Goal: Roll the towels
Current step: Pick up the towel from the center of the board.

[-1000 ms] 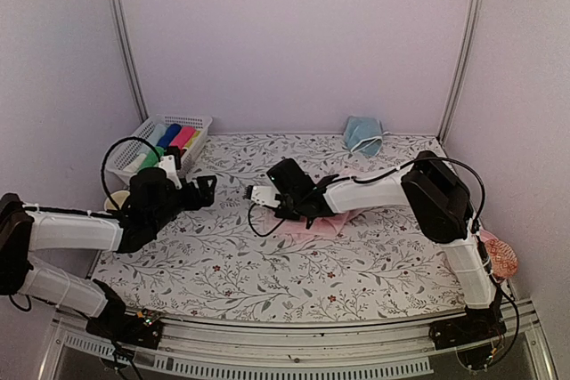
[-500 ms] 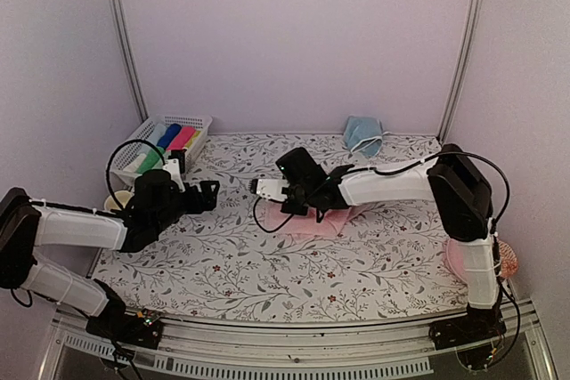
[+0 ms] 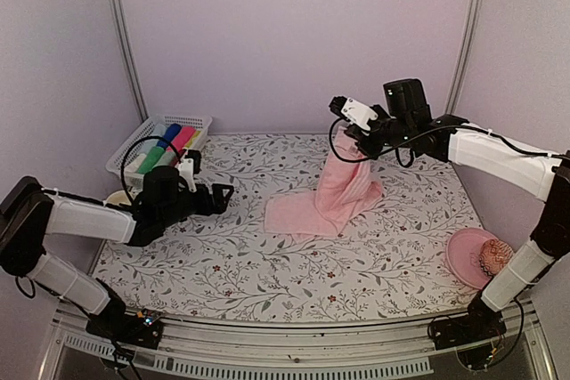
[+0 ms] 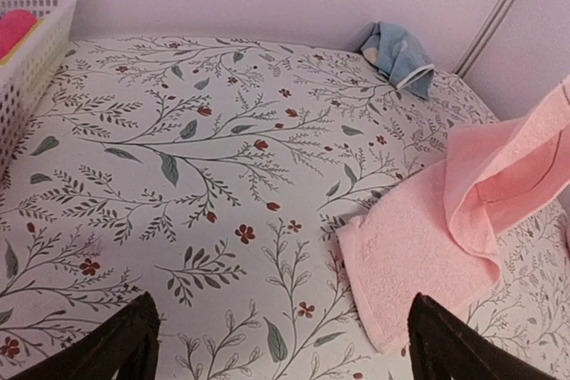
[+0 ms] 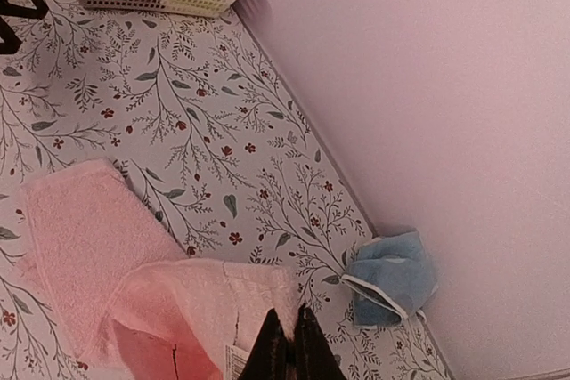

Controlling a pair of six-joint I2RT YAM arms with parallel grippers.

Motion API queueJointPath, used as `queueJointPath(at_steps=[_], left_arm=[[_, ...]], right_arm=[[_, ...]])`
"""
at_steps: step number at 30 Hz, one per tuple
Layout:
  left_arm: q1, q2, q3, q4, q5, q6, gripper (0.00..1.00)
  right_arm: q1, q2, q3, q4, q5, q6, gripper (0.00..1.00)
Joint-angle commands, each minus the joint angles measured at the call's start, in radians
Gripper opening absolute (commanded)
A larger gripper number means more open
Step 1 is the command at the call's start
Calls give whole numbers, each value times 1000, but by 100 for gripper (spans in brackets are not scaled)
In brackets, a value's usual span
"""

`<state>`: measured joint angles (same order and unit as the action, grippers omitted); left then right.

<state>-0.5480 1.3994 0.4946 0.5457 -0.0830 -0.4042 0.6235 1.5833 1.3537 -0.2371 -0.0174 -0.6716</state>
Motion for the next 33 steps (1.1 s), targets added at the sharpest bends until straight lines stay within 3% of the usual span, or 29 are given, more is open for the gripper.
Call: queueJointPath(at_steps=[1, 6, 11, 18, 25, 33], left_arm=[[-21, 64, 67, 15, 130, 57, 97], [-91, 152, 180, -85, 142, 182, 97], [-132, 211, 286, -241, 123, 362, 95], [-201, 215, 325, -363, 138, 651, 83], [-242, 224, 324, -409, 141, 826, 58], [-320, 390, 414, -517, -37, 912, 56]], right_arm=[[-67, -77, -63, -35, -69, 58, 2], [-194, -131, -70, -20, -12, 97, 2], [-294, -111, -77, 14, 144, 125, 2], [-374, -21, -52, 22, 330, 168, 2], [-429, 31, -41, 26, 386, 190, 2], [-477, 87, -24, 26, 420, 203, 2]])
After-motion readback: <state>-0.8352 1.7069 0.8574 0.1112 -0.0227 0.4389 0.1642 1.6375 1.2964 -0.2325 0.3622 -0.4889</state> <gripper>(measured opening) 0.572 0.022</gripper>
